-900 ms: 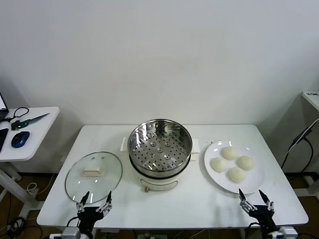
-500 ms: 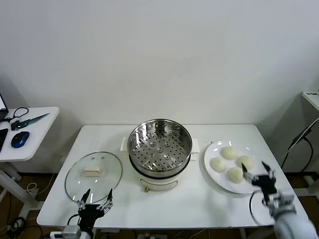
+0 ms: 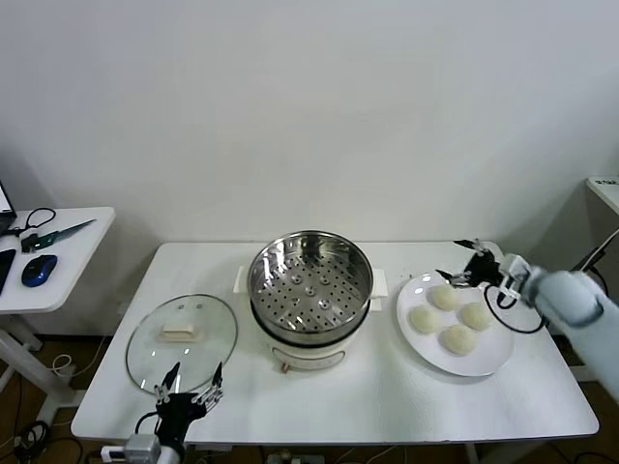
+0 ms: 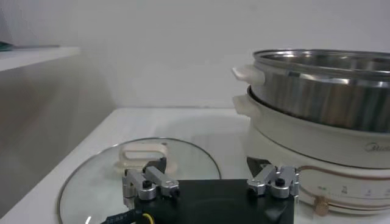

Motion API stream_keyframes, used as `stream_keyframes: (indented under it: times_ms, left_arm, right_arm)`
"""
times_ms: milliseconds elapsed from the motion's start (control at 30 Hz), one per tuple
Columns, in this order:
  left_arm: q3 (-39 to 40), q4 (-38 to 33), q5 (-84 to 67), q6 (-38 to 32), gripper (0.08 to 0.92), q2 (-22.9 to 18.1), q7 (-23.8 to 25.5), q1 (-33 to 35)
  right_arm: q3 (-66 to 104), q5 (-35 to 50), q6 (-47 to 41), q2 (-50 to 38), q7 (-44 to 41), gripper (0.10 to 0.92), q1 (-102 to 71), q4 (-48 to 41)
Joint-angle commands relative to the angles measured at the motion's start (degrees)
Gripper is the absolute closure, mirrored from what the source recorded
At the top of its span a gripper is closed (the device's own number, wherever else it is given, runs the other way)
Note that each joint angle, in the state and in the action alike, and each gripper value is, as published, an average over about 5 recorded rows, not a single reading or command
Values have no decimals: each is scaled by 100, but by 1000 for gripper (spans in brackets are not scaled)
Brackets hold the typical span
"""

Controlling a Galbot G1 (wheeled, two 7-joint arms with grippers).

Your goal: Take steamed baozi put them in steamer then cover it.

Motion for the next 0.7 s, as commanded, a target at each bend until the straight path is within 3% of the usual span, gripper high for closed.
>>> stream_keyframes:
  times_ms: [33, 367, 700]
  left_arm:
    - [9, -4, 35, -47, 177, -28, 18, 40]
    - [7, -17, 104, -83, 177, -119, 31, 34]
    - [-30, 74, 95, -160, 177, -86, 28, 104]
  right_arm:
    - [-4352, -1025, 1239, -261, -3107, 203, 4341, -1979]
    - [-5131, -434, 802, 912, -2974, 203, 4342, -2548]
    - [-4357, -1048, 607, 2024, -2499, 203, 3404, -3770]
